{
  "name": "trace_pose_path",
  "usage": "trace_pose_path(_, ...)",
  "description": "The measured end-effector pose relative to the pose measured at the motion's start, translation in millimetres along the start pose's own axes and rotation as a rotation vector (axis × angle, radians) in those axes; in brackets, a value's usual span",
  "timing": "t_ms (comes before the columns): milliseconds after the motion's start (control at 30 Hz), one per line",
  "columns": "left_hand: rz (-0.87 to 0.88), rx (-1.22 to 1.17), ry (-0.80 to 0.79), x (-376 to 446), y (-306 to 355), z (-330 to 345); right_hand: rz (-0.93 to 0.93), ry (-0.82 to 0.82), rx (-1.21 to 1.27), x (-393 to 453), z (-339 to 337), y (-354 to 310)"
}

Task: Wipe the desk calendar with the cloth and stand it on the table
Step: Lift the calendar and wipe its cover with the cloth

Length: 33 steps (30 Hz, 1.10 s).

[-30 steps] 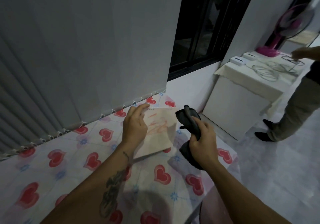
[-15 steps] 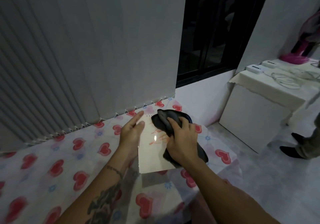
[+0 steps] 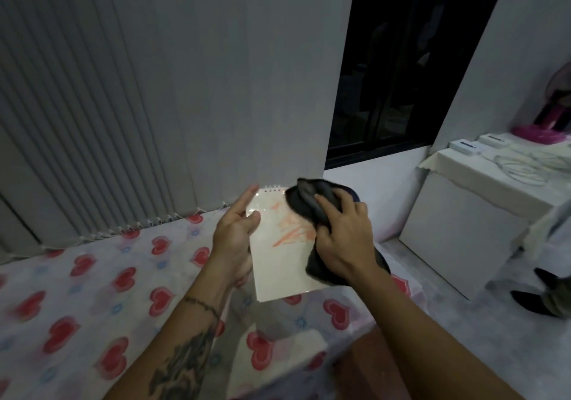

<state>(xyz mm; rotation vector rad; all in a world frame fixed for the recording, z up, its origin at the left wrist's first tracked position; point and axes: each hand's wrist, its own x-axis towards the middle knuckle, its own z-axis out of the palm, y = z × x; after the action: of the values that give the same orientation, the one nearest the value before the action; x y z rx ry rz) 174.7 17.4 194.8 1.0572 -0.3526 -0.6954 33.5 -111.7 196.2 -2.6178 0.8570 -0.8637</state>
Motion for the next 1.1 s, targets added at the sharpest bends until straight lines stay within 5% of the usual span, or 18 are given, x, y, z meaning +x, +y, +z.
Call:
trace_pose_path(167, 0.176, 0.151, -0.109, -3.2, 40.7, -9.4, -0.088, -0.001, -0.044, -1.3, -0.1, -42.5)
trace_pose_path(333, 0.340, 0.255, -0.004, -1.2, 76.6, -38.8, -0.119, -0.025, -0.049, 2.1, -1.2, -85.2)
trace_pose_path(567, 0.357, 0.106, 0.059, 7.6, 118.3, -87.3, -0.290, -0.028, -0.063, 11.1, 18.3, -157.5)
trace_pose_path(833, 0.336, 0.168, 0.037, 4.1, 135.0, -116.0, 0.044, 0.088, -0.040, 29.2, 35.8, -197.9)
trace_pose_path(1000, 0.215, 0.063, 0.001, 11.4, 137.2, -132.5, -0.217, 0.062, -0.083, 2.9, 52.3, -223.3)
trace_pose_path(1100, 0.156, -0.024, 0.002, 8.4, 134.5, -131.0, -0.204, 0.049, -0.091, 17.9, 52.1, -220.5)
